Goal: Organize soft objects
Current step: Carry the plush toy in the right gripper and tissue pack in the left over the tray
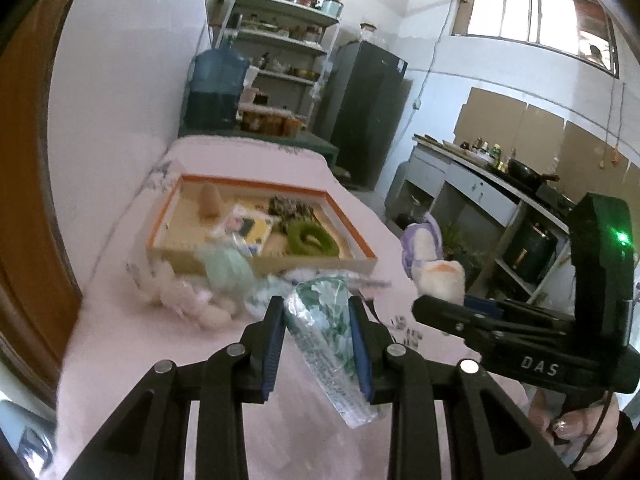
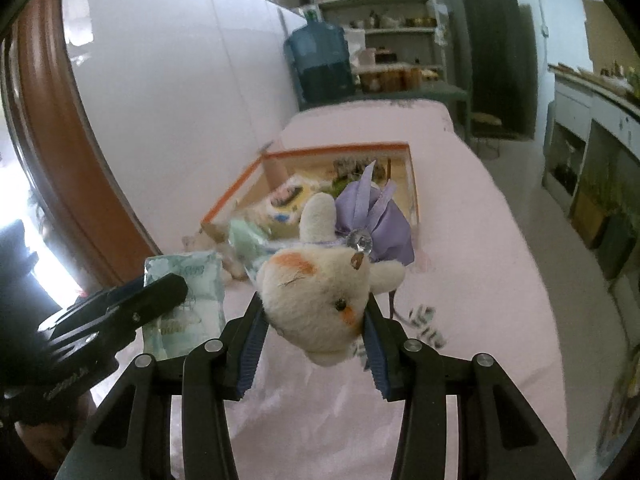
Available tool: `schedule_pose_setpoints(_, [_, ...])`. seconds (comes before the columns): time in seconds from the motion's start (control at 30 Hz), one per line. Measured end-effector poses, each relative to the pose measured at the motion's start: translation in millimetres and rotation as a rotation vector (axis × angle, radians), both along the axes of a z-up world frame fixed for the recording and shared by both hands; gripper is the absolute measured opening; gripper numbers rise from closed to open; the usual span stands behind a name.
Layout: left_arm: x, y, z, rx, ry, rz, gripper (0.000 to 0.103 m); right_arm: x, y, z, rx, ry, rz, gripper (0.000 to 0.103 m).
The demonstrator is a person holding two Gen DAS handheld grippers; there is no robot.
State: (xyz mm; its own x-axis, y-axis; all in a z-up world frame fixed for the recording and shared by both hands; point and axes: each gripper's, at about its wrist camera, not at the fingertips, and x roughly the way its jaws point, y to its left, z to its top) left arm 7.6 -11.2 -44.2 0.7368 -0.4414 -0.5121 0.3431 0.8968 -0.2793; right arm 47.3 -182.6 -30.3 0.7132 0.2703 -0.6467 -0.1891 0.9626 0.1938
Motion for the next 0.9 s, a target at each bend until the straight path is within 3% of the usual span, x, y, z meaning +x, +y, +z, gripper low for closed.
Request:
schedule_pose_setpoints(0.47, [39.9,17.5,49.7,0.051,-0.086,0.108,0.031,39.3,12.2,31.9,0.004,-0.058,0.041,0.047])
schedule_pose_setpoints(0.9, [105.3,27.5,61.7,0.102,-0.106,0.188,0.031,107.1,25.0,38.4,0.031,-0.055,0.075,0.047])
